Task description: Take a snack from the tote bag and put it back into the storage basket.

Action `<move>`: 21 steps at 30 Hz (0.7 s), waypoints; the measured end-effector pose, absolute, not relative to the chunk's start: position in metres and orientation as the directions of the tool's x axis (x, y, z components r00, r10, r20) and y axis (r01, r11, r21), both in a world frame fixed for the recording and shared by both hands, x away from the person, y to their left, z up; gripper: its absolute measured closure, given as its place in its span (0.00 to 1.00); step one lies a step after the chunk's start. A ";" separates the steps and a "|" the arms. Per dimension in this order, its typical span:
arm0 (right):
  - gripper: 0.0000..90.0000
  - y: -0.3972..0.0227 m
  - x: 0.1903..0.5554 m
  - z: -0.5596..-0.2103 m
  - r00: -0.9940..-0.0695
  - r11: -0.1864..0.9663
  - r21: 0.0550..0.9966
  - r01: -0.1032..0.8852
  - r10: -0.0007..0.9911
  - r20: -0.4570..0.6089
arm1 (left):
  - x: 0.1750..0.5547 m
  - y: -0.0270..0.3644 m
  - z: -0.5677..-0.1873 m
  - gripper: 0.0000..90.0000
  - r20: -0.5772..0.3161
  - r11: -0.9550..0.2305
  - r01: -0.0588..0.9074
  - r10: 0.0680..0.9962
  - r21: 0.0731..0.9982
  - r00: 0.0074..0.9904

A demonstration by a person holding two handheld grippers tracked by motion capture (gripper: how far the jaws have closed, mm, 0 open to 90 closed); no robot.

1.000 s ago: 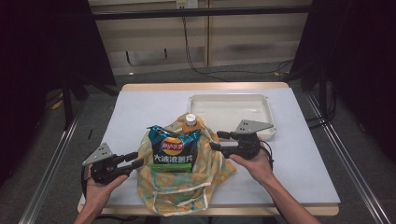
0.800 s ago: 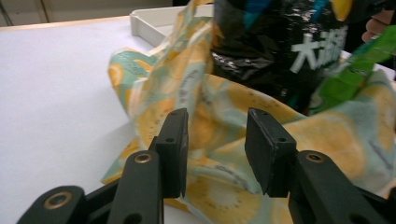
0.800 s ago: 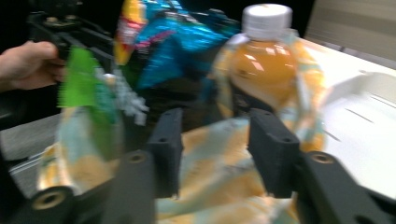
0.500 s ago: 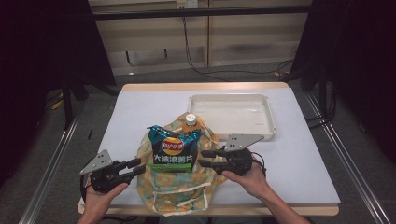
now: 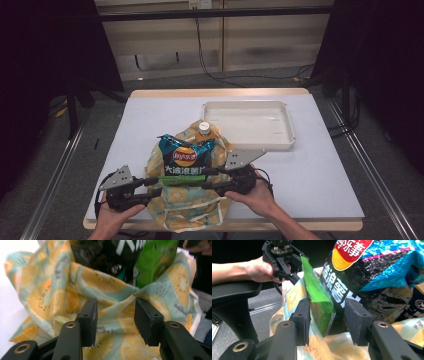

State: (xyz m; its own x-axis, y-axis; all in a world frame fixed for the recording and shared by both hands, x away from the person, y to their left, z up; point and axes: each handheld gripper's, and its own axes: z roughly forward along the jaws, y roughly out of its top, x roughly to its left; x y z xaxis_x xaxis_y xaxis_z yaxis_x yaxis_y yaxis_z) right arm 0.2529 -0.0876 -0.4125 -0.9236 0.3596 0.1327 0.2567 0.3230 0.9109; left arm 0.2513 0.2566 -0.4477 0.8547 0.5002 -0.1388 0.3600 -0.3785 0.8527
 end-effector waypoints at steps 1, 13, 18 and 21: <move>0.64 -0.087 0.253 -0.413 -0.924 0.320 0.911 0.261 0.356 0.139 | 0.252 0.256 -0.449 0.58 -0.140 -0.384 0.362 0.498 0.849 0.856; 0.72 -0.073 0.254 -0.419 -0.920 0.316 0.907 0.278 0.358 0.157 | 0.255 0.255 -0.451 0.52 -0.141 -0.384 0.359 0.491 0.851 0.860; 0.81 -0.071 0.256 -0.421 -0.916 0.316 0.904 0.287 0.366 0.163 | 0.256 0.258 -0.451 0.46 -0.150 -0.360 0.360 0.497 0.861 0.855; 0.83 -0.072 0.255 -0.420 -0.919 0.321 0.905 0.280 0.363 0.156 | 0.256 0.259 -0.450 0.44 -0.149 -0.352 0.359 0.503 0.864 0.851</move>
